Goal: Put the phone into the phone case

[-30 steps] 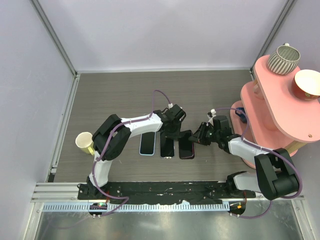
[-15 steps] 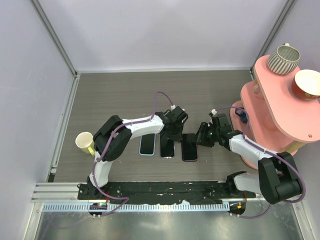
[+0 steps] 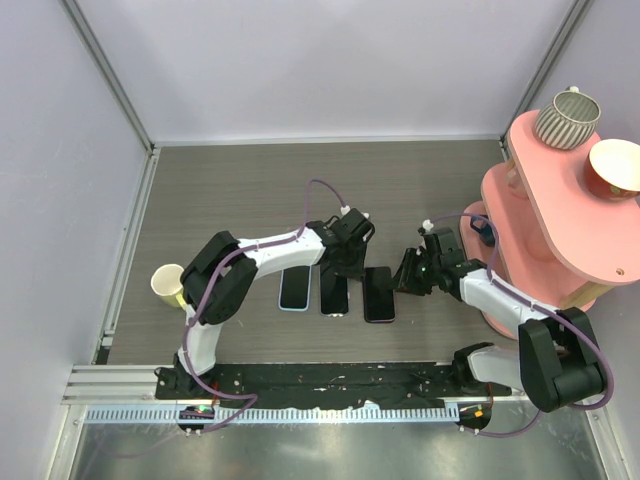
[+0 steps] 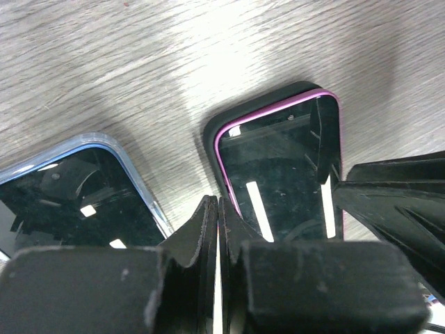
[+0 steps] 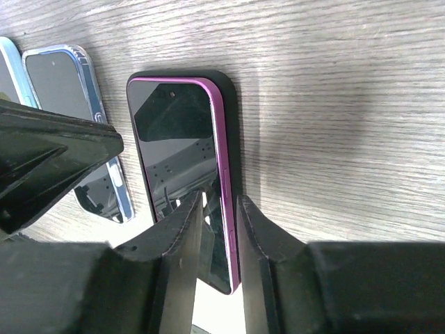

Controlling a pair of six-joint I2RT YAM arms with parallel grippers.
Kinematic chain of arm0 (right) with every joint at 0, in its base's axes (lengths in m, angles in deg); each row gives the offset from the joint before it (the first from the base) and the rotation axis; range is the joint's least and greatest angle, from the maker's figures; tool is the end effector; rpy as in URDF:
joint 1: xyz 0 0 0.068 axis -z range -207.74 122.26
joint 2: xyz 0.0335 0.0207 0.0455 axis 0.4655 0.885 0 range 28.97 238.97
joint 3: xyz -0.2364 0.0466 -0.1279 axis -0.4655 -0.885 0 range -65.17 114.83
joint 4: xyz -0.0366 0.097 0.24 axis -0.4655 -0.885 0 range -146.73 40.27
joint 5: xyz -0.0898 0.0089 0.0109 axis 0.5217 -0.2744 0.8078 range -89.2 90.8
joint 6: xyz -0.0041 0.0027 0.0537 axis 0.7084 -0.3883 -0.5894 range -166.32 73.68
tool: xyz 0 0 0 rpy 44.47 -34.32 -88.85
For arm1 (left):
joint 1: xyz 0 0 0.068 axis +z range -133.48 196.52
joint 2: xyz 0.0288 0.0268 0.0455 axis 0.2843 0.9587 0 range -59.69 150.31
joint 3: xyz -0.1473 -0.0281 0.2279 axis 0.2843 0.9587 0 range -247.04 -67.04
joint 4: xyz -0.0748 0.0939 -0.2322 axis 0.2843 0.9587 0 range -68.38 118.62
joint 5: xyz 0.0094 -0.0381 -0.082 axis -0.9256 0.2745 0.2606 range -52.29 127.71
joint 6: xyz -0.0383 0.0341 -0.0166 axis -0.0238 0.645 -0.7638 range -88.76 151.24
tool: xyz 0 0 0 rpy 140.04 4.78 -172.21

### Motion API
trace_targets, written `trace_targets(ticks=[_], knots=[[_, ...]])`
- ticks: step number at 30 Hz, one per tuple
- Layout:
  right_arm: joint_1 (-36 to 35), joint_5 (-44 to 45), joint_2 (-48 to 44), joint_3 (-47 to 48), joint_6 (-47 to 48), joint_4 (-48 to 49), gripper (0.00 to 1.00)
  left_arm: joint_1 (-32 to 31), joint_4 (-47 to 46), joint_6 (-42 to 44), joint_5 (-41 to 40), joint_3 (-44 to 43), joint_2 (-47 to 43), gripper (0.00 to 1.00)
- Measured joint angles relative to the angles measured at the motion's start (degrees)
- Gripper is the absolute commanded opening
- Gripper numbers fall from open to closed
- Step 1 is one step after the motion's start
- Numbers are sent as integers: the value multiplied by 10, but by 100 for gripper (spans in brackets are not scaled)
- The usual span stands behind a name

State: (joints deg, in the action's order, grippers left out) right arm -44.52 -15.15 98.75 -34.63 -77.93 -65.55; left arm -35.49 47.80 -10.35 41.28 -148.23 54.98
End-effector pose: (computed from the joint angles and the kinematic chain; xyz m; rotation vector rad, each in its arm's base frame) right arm 0.2063 0.0724 0.1640 0.2235 2.6097 0.6718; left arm 0.2586 -0.3347 0.1738 0.2741 2.7469 -0.6046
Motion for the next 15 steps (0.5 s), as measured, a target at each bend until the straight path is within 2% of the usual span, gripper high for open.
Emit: trace_targets(ticks=[6, 12, 15], knots=[[0, -9, 10, -20, -3, 28, 24, 0, -23, -9, 20, 14, -5, 10], [5, -31, 14, -44, -14, 77, 6, 2, -59, -26, 38, 45, -6, 13], [9, -41, 15, -54, -23, 97, 6, 7, -67, -31, 40, 52, -8, 14]])
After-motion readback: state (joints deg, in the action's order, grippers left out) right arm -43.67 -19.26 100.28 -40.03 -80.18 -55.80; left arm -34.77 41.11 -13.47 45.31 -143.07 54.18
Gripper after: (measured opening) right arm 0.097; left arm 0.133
